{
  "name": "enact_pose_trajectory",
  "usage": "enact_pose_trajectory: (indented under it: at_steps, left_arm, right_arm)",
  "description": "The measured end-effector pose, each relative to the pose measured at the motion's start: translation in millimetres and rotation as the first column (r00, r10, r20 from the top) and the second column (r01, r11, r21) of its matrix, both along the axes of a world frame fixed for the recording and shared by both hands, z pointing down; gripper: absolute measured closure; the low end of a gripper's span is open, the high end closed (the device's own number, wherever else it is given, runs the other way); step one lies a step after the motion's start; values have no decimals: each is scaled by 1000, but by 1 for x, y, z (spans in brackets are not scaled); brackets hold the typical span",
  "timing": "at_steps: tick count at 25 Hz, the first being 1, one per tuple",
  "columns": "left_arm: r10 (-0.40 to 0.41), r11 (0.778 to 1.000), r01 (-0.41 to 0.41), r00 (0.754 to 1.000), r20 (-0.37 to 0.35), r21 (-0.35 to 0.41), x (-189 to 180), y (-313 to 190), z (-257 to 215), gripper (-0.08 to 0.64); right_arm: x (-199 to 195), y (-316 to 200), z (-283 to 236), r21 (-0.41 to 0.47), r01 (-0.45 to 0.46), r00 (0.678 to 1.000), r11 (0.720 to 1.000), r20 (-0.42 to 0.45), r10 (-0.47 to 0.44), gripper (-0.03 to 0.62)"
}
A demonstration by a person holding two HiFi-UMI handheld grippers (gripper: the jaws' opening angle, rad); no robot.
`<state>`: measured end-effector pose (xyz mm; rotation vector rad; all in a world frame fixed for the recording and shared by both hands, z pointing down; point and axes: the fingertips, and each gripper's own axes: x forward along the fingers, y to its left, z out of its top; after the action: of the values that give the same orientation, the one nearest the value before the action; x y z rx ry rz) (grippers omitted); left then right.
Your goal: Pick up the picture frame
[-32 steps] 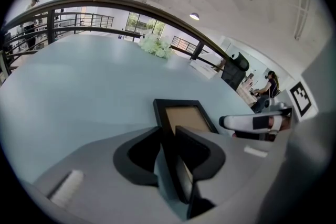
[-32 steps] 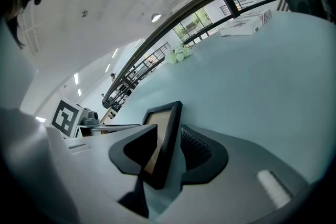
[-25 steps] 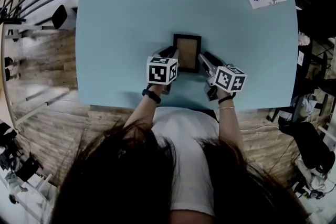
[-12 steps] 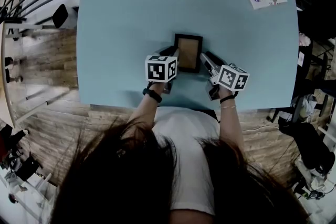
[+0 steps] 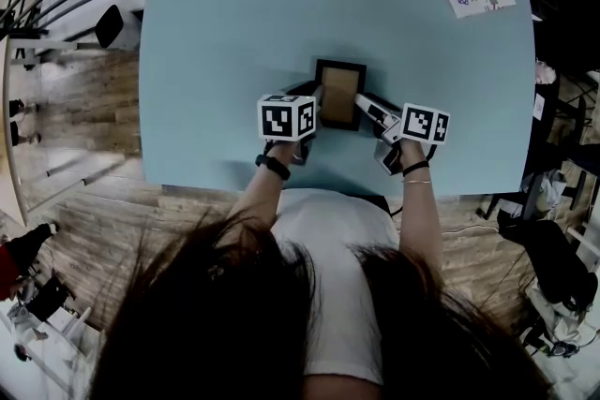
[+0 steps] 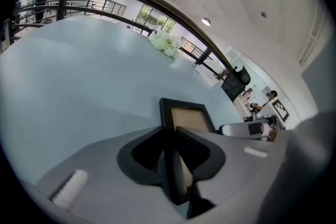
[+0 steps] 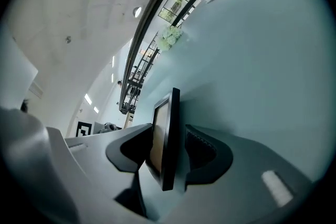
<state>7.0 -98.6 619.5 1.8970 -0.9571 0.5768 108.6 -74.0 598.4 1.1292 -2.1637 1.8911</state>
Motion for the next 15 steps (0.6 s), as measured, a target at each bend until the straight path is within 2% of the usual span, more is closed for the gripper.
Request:
enact_pose_trajectory:
  at_steps: [4,8,15]
  left_arm:
    - [-8,1000,8,1000,-11,-25,-2,3,3,463]
    - [-10,999,9,1000,-28,-37,-2,2,3,463]
    - [-12,998,10,999,-48,-55,-2,1,3,464]
  right_arm:
    - [-6,-3,-1,-18,11,998,1000,60,-10,426]
    - [-16,-7,-2,-23,49,996,999,74,-47,426]
    - [-27,-15,-4,-25,65,993,998,98,-62,428]
